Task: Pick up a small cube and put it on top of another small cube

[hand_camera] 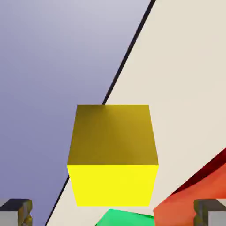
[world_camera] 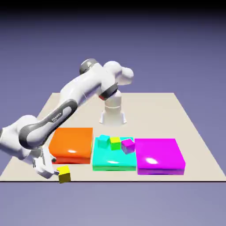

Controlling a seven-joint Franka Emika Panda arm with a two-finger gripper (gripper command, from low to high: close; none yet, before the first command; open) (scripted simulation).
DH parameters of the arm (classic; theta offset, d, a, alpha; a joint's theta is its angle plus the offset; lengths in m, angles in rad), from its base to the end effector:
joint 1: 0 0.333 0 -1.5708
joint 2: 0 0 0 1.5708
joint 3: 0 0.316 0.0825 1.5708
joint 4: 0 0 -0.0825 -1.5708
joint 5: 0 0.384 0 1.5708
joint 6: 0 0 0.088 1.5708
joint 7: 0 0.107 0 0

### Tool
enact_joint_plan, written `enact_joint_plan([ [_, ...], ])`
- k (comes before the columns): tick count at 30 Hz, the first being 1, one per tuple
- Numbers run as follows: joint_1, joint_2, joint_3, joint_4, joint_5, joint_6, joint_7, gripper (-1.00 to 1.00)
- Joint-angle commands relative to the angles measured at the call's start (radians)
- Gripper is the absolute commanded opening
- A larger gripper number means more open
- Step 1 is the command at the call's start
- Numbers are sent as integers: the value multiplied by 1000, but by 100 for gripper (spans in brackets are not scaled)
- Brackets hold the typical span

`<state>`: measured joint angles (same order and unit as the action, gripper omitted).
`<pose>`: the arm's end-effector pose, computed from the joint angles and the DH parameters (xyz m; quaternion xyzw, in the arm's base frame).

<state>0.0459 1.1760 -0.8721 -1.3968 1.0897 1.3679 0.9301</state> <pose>0.5619 -0.3027 0.1087 -0.5080 0.7783 0.3611 0.0764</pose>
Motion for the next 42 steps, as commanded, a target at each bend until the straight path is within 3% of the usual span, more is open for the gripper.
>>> enact_joint_plan([
  [1,10,4,4,-16,5,14,-6,0],
  [2,10,4,4,-16,5,14,-6,-100],
  [8,-65,-26,-27,109,-36,-94,40,-100],
  [34,0,-968,715,-756,-1119,230,-232,-100],
  [41,-3,-966,730,-922,-1146,408,-235,-100],
  [42,-3,-966,730,-922,-1146,408,-235,100],
])
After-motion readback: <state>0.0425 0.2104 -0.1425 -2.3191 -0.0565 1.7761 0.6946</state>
